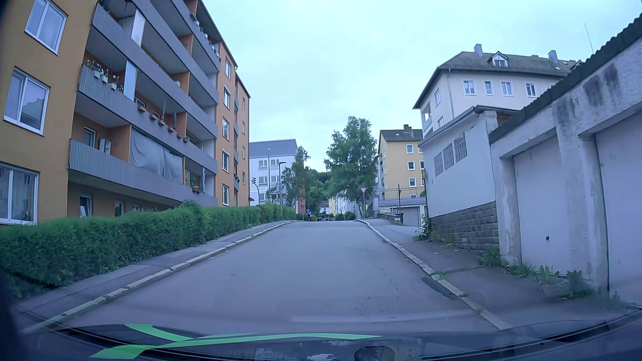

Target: Follow the waypoints while adhering to traffic rules and regulations

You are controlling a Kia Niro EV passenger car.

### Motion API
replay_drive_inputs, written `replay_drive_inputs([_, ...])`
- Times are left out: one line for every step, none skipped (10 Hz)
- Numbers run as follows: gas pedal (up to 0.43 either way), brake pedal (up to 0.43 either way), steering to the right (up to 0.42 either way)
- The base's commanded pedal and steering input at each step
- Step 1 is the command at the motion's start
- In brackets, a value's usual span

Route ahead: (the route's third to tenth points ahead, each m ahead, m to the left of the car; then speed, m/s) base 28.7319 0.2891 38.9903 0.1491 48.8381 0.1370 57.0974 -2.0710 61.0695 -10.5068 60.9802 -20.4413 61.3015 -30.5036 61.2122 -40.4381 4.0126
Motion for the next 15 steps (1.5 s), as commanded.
replay_drive_inputs([0.138, 0.000, -0.008])
replay_drive_inputs([0.138, 0.000, -0.010])
replay_drive_inputs([0.138, 0.000, -0.013])
replay_drive_inputs([0.138, 0.000, -0.014])
replay_drive_inputs([0.138, 0.000, -0.014])
replay_drive_inputs([0.138, 0.000, -0.014])
replay_drive_inputs([0.138, 0.000, -0.014])
replay_drive_inputs([0.138, 0.000, -0.014])
replay_drive_inputs([0.138, 0.000, -0.014])
replay_drive_inputs([0.138, 0.000, -0.014])
replay_drive_inputs([0.138, 0.000, -0.014])
replay_drive_inputs([0.138, 0.000, -0.014])
replay_drive_inputs([0.138, 0.000, -0.014])
replay_drive_inputs([0.138, 0.000, -0.014])
replay_drive_inputs([0.138, 0.000, -0.014])
